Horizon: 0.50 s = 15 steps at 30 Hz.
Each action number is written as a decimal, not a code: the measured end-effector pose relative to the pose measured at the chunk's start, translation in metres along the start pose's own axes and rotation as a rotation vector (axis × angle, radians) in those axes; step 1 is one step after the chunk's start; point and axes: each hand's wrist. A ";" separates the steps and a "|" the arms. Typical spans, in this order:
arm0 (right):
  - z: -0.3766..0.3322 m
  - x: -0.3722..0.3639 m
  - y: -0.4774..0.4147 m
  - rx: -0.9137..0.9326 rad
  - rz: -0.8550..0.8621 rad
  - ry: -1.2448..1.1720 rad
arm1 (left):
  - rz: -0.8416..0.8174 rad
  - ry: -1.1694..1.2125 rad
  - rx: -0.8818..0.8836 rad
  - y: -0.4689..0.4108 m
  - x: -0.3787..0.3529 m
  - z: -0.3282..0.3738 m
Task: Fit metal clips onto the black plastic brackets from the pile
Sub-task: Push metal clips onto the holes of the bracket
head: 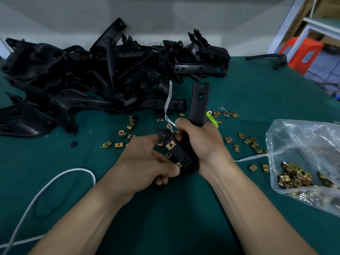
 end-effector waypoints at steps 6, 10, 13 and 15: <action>-0.002 0.001 0.001 -0.029 -0.031 -0.047 | 0.006 0.000 -0.002 0.000 -0.002 0.000; -0.004 0.002 0.001 -0.072 -0.019 -0.094 | 0.013 0.045 0.010 0.000 -0.004 0.001; -0.005 0.003 0.001 -0.093 -0.011 -0.118 | 0.017 0.073 0.030 0.000 -0.006 -0.001; -0.004 0.002 0.001 -0.090 -0.013 -0.125 | 0.020 0.106 0.018 0.000 -0.008 -0.003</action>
Point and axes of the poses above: each hand's wrist, its own y-axis away from the middle knuckle, its own x-axis out of the back of the hand, z = x × y, and after that the axes turned 11 degrees about -x, right-handed
